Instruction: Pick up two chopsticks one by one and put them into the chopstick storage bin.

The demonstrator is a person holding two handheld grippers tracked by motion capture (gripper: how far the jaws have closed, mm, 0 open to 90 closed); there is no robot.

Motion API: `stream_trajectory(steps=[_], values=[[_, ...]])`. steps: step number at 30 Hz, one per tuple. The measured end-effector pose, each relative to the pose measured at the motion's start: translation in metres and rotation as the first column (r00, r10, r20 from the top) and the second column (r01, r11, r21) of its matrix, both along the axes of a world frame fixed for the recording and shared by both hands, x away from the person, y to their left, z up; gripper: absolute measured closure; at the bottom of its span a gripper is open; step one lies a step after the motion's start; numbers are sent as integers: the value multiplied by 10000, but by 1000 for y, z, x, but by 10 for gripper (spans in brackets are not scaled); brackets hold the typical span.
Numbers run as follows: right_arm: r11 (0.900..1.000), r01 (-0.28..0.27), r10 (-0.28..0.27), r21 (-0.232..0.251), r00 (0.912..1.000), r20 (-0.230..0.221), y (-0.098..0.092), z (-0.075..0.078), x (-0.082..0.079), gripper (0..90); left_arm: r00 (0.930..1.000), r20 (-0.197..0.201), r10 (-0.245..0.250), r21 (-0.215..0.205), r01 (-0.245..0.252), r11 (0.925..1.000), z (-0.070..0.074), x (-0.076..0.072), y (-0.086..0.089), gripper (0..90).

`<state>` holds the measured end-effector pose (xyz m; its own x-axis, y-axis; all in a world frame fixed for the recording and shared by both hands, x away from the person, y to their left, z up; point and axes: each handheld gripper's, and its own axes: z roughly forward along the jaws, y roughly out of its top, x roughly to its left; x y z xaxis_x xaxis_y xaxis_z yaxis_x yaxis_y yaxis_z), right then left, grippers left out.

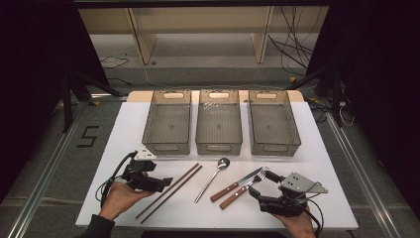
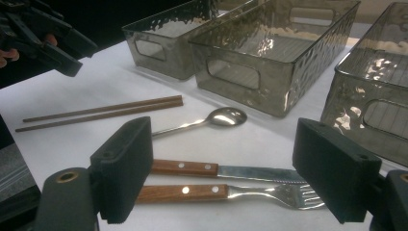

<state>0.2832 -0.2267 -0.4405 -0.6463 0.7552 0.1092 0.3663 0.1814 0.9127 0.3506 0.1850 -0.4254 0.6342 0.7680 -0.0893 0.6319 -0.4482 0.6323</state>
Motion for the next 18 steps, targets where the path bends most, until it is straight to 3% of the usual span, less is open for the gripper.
stream_trajectory(steps=[1, 2, 4, 5, 6, 9, 13, 15, 18], values=[[10000, -7, 7, 11, 10000, -3, 0, 0, 0, 227, 9999, -124, -71, 168, 73, 9998, 0, 1, -2, 214], [10000, -26, 26, 21, 10000, 2, 0, 0, 0, 227, 9981, -562, -254, 664, 291, 9974, -2, 4, -6, 219], [10000, -34, 34, 31, 10000, -42, 0, -1, 1, 226, 9969, -747, -249, 911, 317, 9953, -2, 5, -8, 241], [10000, -50, 50, -1, 10000, -54, 0, -1, 1, 227, 9927, -1176, -261, 1475, 434, 9881, -3, 8, -12, 252], [10000, -58, 58, 2, 9999, -83, 0, -1, 1, 227, 9927, -1176, -261, 1475, 434, 9881, -3, 8, -12, 257], [9999, -146, 145, -75, 9998, -145, 2, -2, 1, 227, 9872, -1576, -255, 2107, 588, 9758, -5, 10, -18, 321], [9996, -208, 204, -180, 9995, -223, 3, -3, 1, 227, 9710, -2367, -346, 2899, 1046, 9513, -12, 14, -25, 387], [9995, -226, 221, -199, 9995, -233, 4, -3, 1, 227, 9686, -2468, -311, 3015, 1072, 9474, -15, 15, -27, 418], [9995, -265, 260, -194, 9993, -254, 4, -3, 1, 227, 9581, -2838, -389, 3143, 1313, 9402, -20, 14, -31, 498]])
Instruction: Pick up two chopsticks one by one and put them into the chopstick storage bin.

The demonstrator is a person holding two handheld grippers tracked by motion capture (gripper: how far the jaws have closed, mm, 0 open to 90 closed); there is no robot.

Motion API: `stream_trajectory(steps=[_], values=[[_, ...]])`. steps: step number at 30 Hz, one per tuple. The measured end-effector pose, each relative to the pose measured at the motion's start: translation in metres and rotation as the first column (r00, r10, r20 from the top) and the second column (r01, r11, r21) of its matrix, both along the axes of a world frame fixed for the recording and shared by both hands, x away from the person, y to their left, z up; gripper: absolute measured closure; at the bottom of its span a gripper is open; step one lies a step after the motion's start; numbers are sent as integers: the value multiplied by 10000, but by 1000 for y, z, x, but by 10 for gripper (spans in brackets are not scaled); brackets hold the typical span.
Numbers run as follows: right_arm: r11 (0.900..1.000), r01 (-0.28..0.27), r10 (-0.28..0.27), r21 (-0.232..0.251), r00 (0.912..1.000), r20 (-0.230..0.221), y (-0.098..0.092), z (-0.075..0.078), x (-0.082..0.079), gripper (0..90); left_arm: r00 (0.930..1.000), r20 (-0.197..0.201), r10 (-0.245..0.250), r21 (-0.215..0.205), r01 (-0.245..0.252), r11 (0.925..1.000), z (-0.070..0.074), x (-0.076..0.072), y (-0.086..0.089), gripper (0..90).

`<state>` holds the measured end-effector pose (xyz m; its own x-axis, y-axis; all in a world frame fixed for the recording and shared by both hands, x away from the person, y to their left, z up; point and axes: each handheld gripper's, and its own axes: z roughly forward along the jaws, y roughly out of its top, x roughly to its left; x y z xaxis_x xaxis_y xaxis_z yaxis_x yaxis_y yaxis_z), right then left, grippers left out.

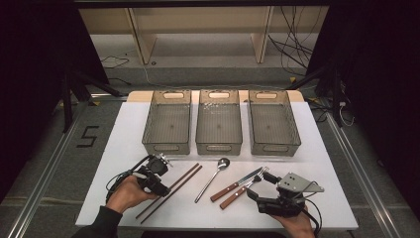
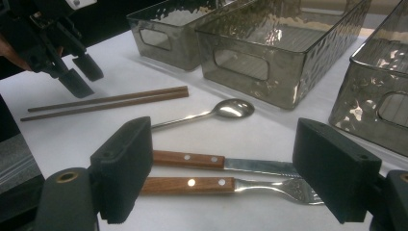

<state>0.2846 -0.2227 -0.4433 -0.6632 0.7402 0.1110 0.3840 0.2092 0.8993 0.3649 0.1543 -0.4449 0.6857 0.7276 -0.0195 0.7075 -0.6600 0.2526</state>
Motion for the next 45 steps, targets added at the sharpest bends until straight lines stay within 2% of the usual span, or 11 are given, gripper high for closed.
stream_trajectory(steps=[3, 4, 7, 10, 16, 21, 27, 33, 38, 45], values=[[10000, -35, 35, -6, 10000, -20, 0, 0, 0, 227, 9998, -166, -89, 191, 92, 9998, -2, 0, -3, 572], [10000, -35, 35, -6, 10000, -20, 0, 0, 0, 227, 9995, -253, -188, 318, 196, 9993, -3, 1, -4, 572], [10000, -69, 69, -6, 10000, -21, 1, 0, 0, 227, 9987, -485, -155, 471, 178, 9987, -6, 2, -6, 633], [10000, -65, 64, -35, 10000, -57, 1, -1, 0, 229, 9978, -638, -167, 441, 195, 9988, -8, 4, -7, 683], [9999, -85, 84, -83, 9999, -91, 1, -1, 0, 230, 9951, -986, -104, 454, 150, 9989, -12, 6, -8, 729], [9999, -116, 115, -120, 9999, -73, 2, -1, 0, 233, 9949, -995, -152, 702, 222, 9973, -16, 7, -11, 764], [9997, -157, 157, -164, 9999, -47, 2, -1, 0, 238, 9952, -978, -67, 744, 140, 9971, -16, 7, -12, 840], [9997, -158, 157, -169, 9999, -46, 2, -1, 0, 239, 9940, -1093, 45, 478, 8, 9989, -16, 9, -8, 846], [9997, -195, 195, -150, 9998, -46, 2, -1, 0, 240, 9959, -901, -14, 137, 26, 9999, -12, 10, -2, 848], [9998, -184, 184, -120, 9998, -47, 2, -1, 0, 240, 9996, -229, -164, -477, 153, 9987, 16, 4, 5, 849]])
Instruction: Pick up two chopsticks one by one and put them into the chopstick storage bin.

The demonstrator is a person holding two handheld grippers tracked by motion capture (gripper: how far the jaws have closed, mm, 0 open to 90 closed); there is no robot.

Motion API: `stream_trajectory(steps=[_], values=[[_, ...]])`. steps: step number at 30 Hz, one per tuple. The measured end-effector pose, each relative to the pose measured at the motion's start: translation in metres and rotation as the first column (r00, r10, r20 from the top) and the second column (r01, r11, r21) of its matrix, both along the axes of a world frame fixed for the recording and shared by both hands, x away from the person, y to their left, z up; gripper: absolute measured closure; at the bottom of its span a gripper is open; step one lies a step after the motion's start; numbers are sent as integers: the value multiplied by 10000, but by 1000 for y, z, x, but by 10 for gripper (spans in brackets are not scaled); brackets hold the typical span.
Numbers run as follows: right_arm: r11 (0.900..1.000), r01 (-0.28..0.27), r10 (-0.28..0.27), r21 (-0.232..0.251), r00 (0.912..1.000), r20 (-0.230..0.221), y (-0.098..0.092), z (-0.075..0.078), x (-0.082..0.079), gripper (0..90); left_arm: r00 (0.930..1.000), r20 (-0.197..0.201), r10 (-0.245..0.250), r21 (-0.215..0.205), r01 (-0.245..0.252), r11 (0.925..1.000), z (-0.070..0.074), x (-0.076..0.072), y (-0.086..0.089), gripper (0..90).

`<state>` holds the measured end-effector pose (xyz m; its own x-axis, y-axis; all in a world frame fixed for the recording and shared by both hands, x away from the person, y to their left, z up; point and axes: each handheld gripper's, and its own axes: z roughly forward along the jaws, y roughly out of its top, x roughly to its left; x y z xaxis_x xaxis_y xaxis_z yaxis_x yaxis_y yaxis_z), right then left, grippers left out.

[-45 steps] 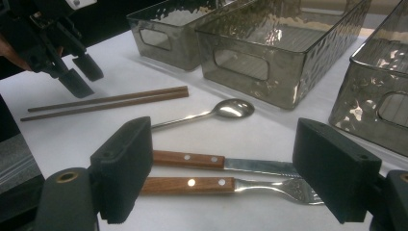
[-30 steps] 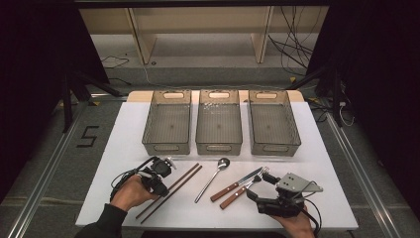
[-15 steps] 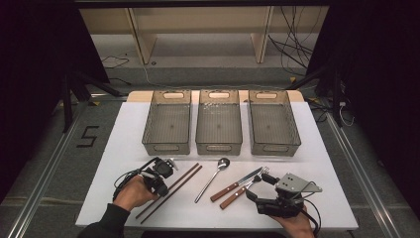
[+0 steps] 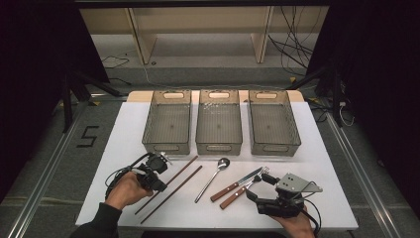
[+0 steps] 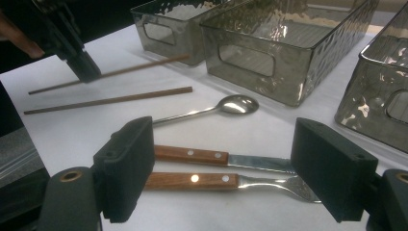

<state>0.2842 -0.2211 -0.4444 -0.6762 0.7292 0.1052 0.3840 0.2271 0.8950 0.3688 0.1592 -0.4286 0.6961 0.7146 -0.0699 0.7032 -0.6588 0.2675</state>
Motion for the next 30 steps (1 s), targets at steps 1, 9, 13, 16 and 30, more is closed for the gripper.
stream_trajectory(steps=[1, 9, 13, 16, 30], values=[[10000, -8, 8, 3, 10000, 7, 0, 0, 0, 241, 10000, 83, -46, -51, 47, 10000, 4, 0, 1, 849], [10000, -54, 54, 74, 10000, 21, 0, 0, 0, 241, 9978, 635, 208, -565, -172, 9983, 22, 4, 14, 848], [10000, -42, 42, 59, 10000, 3, 0, 0, 0, 241, 9951, 904, 402, -897, -321, 9955, 28, 8, 19, 848], [10000, -53, 53, 65, 10000, 7, 0, 0, 0, 241, 9923, 1111, 554, -1142, -426, 9925, 33, 13, 23, 848], [9999, -59, 59, 116, 10000, 14, -1, 1, 0, 242, 9727, 1926, 1291, -2061, -885, 9745, 68, 49, 35, 848]])
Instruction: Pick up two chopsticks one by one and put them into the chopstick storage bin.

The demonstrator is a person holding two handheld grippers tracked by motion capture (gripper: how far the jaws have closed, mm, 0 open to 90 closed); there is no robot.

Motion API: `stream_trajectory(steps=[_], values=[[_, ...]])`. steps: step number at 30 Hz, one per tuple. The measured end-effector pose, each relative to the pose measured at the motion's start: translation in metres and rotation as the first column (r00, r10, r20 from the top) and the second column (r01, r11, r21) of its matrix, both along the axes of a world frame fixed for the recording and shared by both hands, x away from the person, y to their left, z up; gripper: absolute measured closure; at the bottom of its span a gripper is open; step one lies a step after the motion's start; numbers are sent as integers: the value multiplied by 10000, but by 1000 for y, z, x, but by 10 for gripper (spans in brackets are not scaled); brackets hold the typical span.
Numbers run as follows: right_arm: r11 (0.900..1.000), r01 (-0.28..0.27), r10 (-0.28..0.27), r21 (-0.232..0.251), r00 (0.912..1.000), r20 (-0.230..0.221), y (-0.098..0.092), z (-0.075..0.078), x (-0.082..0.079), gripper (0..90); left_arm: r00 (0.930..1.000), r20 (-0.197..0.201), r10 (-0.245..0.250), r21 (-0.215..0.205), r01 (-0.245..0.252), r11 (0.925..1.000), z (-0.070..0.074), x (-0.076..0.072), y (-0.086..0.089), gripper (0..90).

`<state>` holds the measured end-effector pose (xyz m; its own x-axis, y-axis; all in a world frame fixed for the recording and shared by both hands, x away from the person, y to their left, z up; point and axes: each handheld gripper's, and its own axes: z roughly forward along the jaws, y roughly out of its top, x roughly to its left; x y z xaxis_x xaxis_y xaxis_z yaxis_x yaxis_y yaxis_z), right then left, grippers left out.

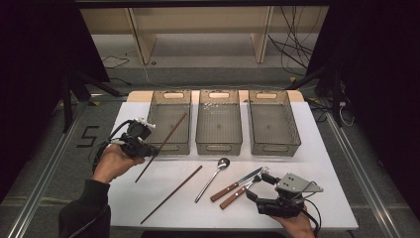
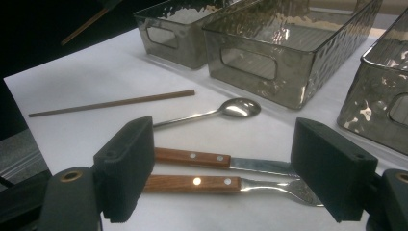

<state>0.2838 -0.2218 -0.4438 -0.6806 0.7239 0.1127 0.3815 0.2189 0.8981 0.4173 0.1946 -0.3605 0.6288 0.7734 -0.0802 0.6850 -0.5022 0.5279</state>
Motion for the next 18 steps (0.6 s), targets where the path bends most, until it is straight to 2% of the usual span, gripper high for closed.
stream_trajectory(steps=[3, 7, 13, 16, 18], values=[[10000, 11, -11, 40, 10000, 78, -1, 0, 0, 241, 9994, 332, 110, -104, -107, 9999, 7, 5, 0, 847], [10000, -22, 21, 54, 10000, 87, 0, 1, -1, 239, 9983, 491, 300, -416, -280, 9987, 13, 16, 1, 847], [9999, -75, 74, 70, 9999, 129, 0, 1, -1, 238, 9966, 587, 581, -614, -545, 9966, 19, 39, 1, 848], [9999, -85, 84, 98, 9999, 123, 0, 1, -1, 237, 9947, 759, 699, -597, -655, 9961, 23, 51, 0, 847], [9999, -103, 102, 98, 9999, 134, 0, 1, -1, 236, 9908, 988, 926, -646, -865, 9942, 26, 59, -1, 847]])
